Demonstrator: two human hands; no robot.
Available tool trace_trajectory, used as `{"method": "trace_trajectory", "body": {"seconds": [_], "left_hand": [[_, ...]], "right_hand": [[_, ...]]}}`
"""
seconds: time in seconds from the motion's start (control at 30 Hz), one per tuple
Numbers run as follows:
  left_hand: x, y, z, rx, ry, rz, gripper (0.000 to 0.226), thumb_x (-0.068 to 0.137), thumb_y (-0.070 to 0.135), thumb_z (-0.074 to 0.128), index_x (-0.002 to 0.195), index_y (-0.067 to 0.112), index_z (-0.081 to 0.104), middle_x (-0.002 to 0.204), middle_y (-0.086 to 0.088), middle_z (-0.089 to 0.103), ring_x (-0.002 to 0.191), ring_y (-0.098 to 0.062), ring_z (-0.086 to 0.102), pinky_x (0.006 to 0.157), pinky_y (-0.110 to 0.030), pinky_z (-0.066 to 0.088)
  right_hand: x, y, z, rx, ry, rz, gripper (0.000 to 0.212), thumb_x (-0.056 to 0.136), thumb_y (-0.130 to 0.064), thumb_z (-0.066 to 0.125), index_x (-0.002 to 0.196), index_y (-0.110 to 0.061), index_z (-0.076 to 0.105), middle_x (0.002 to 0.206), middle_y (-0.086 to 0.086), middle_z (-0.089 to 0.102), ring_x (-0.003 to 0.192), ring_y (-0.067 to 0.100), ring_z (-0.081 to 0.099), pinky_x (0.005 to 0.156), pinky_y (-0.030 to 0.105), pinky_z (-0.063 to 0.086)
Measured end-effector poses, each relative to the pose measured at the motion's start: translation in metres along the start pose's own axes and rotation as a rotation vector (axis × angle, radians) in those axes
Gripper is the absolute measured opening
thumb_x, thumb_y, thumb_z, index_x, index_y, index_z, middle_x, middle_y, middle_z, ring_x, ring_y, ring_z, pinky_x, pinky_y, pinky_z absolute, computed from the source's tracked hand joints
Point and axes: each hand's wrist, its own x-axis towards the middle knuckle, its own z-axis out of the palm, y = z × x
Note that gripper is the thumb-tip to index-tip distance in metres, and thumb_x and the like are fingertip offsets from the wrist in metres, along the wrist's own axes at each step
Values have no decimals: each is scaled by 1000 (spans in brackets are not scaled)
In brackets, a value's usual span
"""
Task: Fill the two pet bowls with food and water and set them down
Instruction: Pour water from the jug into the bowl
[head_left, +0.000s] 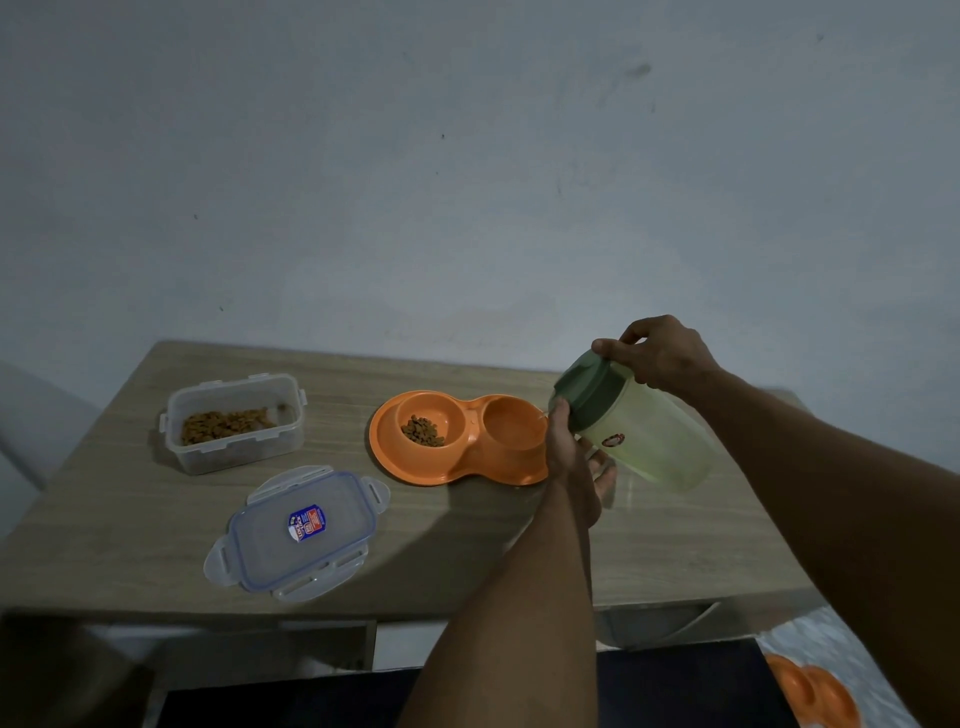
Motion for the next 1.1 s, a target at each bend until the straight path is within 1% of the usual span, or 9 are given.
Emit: {"method": "trace_trajectory", "body": {"seconds": [0.13,0.27,0.37,0.53,0.7,0.83,0.97,1.03,1.1], "left_hand": [[1,3,0,33,10,9,64,86,63,52,132,18,53,126,-7,60,110,-24,56,79,-35,49],[4,11,1,103,3,81,58,87,61,50,128,21,58,123,-7,64,111,-25,59,74,-32,50],[5,20,5,177,-14,122,55,86,61,50,123,22,62,122,-5,65,113,-24,59,88,-37,50],[8,32,22,374,-82,212,48,88,59,49,120,27,62,123,0,63,115,-21,54,104,-45,40],[7,38,45,569,-128,278,43,92,52,48,121,23,62,111,5,62,104,-15,55,86,-35,38],[12,36,69,669,-155,290,47,92,50,50,129,23,59,120,5,59,112,-16,52,90,-35,36],[20,22,94,745,-139,303,47,91,51,52,129,24,59,122,6,59,114,-16,51,92,-36,36],[26,10,108,753,-138,314,45,91,50,53,127,24,60,121,7,61,109,-15,54,89,-33,38],[34,-4,123,738,-134,323,43,91,48,55,125,23,62,117,7,64,100,-11,58,79,-29,42]], "right_hand": [[0,5,0,64,20,19,44,78,-59,70,85,-15,69,69,5,67,71,22,66,79,40,56],[-5,13,-3,215,41,56,43,79,-57,70,83,-14,69,66,6,65,58,17,57,62,31,49],[-10,22,-5,364,78,98,44,79,-55,72,85,-11,69,67,9,62,57,19,53,54,29,42],[-23,40,-10,641,172,187,42,87,-44,68,86,-3,67,63,8,54,51,18,47,48,27,36],[-33,53,-16,849,295,271,35,94,-38,59,86,-4,64,62,9,52,47,17,43,46,23,33],[-32,70,-26,987,353,348,36,97,-39,54,88,-5,65,66,9,55,52,17,45,49,25,36],[-20,98,-38,1080,381,390,37,95,-41,55,75,-11,64,68,10,59,53,18,47,52,26,37],[-11,116,-45,1116,385,397,36,94,-41,56,73,-12,64,69,10,60,53,18,47,52,26,38],[0,136,-53,1125,381,397,36,93,-40,57,74,-11,64,69,9,61,53,18,48,51,25,38]]}}
